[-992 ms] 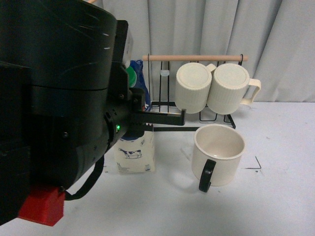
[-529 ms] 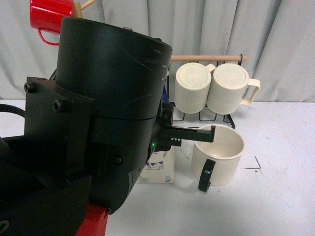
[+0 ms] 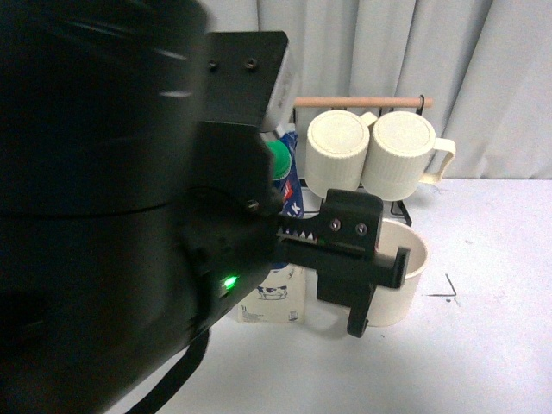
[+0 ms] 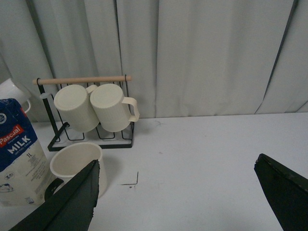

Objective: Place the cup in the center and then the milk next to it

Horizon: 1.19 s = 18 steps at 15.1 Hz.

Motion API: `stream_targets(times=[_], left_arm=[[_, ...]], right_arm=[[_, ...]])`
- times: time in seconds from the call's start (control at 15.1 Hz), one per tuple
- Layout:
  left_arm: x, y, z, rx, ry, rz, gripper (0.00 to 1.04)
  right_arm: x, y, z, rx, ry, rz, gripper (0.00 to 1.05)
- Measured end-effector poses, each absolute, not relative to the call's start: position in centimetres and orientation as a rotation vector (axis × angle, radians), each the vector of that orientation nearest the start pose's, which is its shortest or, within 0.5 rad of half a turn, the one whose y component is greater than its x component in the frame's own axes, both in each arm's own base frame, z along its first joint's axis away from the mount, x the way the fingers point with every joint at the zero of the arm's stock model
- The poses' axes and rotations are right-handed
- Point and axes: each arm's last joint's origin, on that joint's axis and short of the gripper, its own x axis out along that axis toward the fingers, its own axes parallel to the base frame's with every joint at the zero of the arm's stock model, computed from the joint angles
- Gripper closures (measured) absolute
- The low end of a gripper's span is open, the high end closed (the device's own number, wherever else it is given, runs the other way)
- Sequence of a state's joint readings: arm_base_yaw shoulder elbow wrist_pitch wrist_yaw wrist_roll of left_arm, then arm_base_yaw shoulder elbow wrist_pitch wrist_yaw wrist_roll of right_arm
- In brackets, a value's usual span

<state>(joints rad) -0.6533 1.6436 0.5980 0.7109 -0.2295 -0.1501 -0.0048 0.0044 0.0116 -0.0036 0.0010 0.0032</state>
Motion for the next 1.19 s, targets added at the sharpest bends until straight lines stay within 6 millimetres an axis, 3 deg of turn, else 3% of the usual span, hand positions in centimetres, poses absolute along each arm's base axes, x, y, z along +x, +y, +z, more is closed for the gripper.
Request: stream_targets(times=[0.07,0.13,0.2,0.33,0.4,0.46,0.79,1.19], left_arm=[[22.5,-15.9,16.2,-0.004,0.305,-0.494,0.08],[20.7,-13.1,16.7,0.002,0.248,-0.477,0.08],[20.2,-12.5,16.6,-0.008,0.078,-0.277,0.20],[18.6,-8.9,15.3,0.013,0.059,-0.025,0.42],[16.5,-5.0,15.9,-0.006,0.031,0.004,0.84],[15.3,-3.3,16.3,-0.011,0.016,0.002,1.03],[13.3,-1.3,16.7,-0.015,0.001,0.004,1.03],[12.9,-0.8,16.8,-0.015,-0.001,-0.017,1.03]], right_arm=[[9.7,0.0,16.7,0.003,-0.004,-0.006,0.06],[9.7,-0.1,16.7,0.003,-0.004,-0.006,0.06],[9.7,0.0,16.7,0.003,-0.004,-0.004,0.06],[9.7,-0.1,16.7,0.003,-0.001,-0.007,0.06],[9.7,-0.1,16.7,0.002,-0.004,-0.006,0.06],[9.7,-0.1,16.7,0.002,-0.004,-0.006,0.06],[9.7,-0.1,16.7,0.003,-0.004,-0.006,0.06],[9.7,-0.1,16.7,0.003,-0.004,-0.006,0.06]])
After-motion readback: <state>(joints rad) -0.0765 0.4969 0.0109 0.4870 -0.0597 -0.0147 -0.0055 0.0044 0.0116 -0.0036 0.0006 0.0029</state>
